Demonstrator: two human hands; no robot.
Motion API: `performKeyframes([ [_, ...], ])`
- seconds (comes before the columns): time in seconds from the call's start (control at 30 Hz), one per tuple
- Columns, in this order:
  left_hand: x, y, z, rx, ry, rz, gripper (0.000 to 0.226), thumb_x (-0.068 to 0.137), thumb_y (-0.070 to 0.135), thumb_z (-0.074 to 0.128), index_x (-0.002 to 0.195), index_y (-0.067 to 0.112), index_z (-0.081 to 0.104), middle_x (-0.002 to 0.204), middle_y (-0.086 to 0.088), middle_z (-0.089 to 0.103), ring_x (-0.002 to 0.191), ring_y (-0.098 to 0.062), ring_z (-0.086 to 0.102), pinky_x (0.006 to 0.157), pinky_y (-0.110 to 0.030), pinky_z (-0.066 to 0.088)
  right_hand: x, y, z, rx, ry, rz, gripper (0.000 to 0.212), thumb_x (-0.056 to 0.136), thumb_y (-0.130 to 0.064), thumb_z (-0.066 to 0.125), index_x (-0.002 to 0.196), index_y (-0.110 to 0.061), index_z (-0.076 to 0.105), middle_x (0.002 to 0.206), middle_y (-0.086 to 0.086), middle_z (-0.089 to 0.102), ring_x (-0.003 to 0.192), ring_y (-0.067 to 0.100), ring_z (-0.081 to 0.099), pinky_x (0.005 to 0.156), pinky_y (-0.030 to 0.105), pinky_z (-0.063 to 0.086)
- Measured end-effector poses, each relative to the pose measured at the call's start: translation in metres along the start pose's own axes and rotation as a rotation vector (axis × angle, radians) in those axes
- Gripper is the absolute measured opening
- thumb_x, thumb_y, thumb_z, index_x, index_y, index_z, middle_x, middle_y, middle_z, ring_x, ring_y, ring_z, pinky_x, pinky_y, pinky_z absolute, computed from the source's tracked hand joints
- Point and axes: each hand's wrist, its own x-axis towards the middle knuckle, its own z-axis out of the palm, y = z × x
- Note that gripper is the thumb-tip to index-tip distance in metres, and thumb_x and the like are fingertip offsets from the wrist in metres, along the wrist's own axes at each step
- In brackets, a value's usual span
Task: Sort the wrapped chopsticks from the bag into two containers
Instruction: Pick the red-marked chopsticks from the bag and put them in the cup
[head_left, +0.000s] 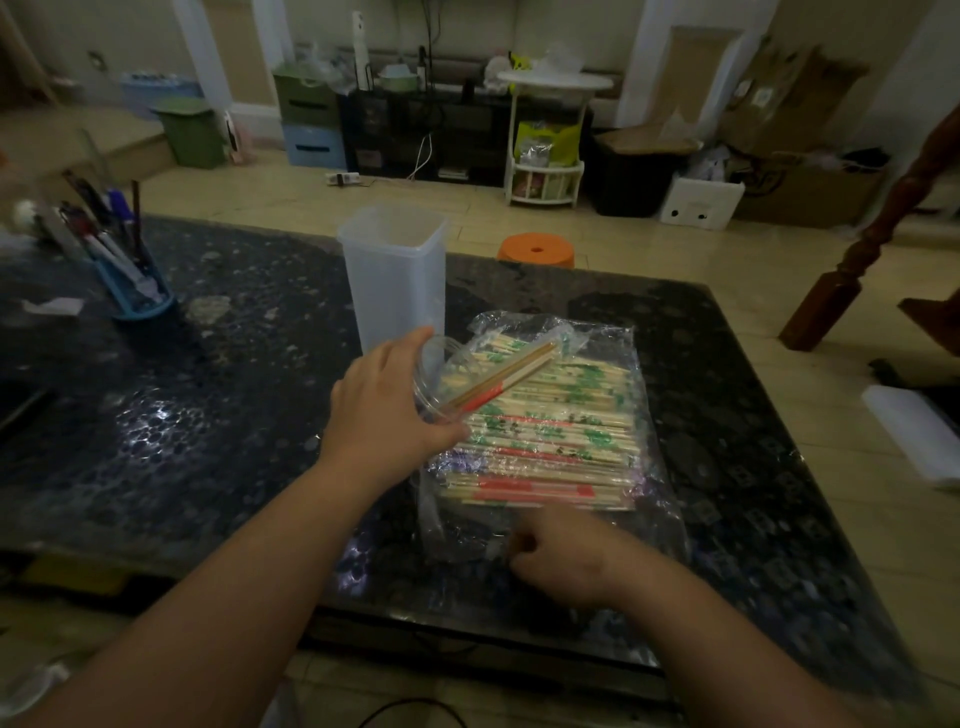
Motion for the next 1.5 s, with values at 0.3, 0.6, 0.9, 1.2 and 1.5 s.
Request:
performKeyframes([
  [0.3, -0.001, -0.001, 0.002, -0.002, 0.003, 0.004, 0.107, 0.064, 0.05, 0.088, 0.152, 0.033, 0.03, 0.145, 0.0, 0.043, 0.134, -0.026, 0.039, 0.111, -0.048, 0.034, 0.023, 0.019, 0.028, -0.2, 0.186, -0.007, 0.07, 0.098, -0.03, 0.044, 0.158, -0.017, 0.01, 0.165, 0.005, 0.007, 0.149, 0.026, 0.013, 0.121, 0.038, 0.016],
  [0.6, 0.002, -0.003, 0.004, -0.002, -0.003, 0.004, 0.107, 0.064, 0.051, 0.088, 0.152, 0.033, 0.03, 0.146, 0.0, 0.043, 0.135, -0.026, 0.039, 0.11, -0.049, 0.035, 0.036, 0.032, 0.03, -0.356, 0.47, 0.02, 0.053, 0.094, -0.016, 0.046, 0.146, -0.027, 0.043, 0.141, 0.006, 0.047, 0.129, 0.029, 0.042, 0.104, 0.038, 0.038],
  [0.9, 0.003, -0.003, 0.006, 0.001, -0.009, 0.015, 0.104, 0.065, 0.051, 0.087, 0.151, 0.032, 0.031, 0.143, 0.0, 0.045, 0.133, -0.026, 0.04, 0.108, -0.046, 0.035, 0.038, 0.03, 0.03, -0.327, 0.478, 0.012, 0.05, 0.091, -0.015, 0.049, 0.14, -0.028, 0.046, 0.124, 0.002, 0.056, 0.116, 0.026, 0.051, 0.094, 0.034, 0.04],
  [1.2, 0.002, -0.002, 0.008, 0.009, -0.013, 0.017, 0.107, 0.065, 0.052, 0.087, 0.152, 0.032, 0.029, 0.144, 0.001, 0.044, 0.133, -0.026, 0.04, 0.109, -0.046, 0.035, 0.025, 0.02, 0.025, -0.487, 0.407, 0.039, 0.035, 0.091, -0.013, 0.048, 0.126, -0.015, 0.054, 0.122, 0.01, 0.061, 0.111, 0.03, 0.056, 0.093, 0.037, 0.043],
  [1.5, 0.004, -0.003, 0.007, -0.001, -0.008, 0.008, 0.105, 0.064, 0.051, 0.088, 0.151, 0.033, 0.031, 0.145, 0.0, 0.044, 0.133, -0.026, 0.04, 0.109, -0.047, 0.036, 0.001, -0.005, -0.001, -0.354, 0.406, -0.023, 0.022, 0.091, -0.034, 0.056, 0.11, -0.024, 0.061, 0.107, 0.002, 0.059, 0.096, 0.027, 0.061, 0.071, 0.033, 0.043],
])
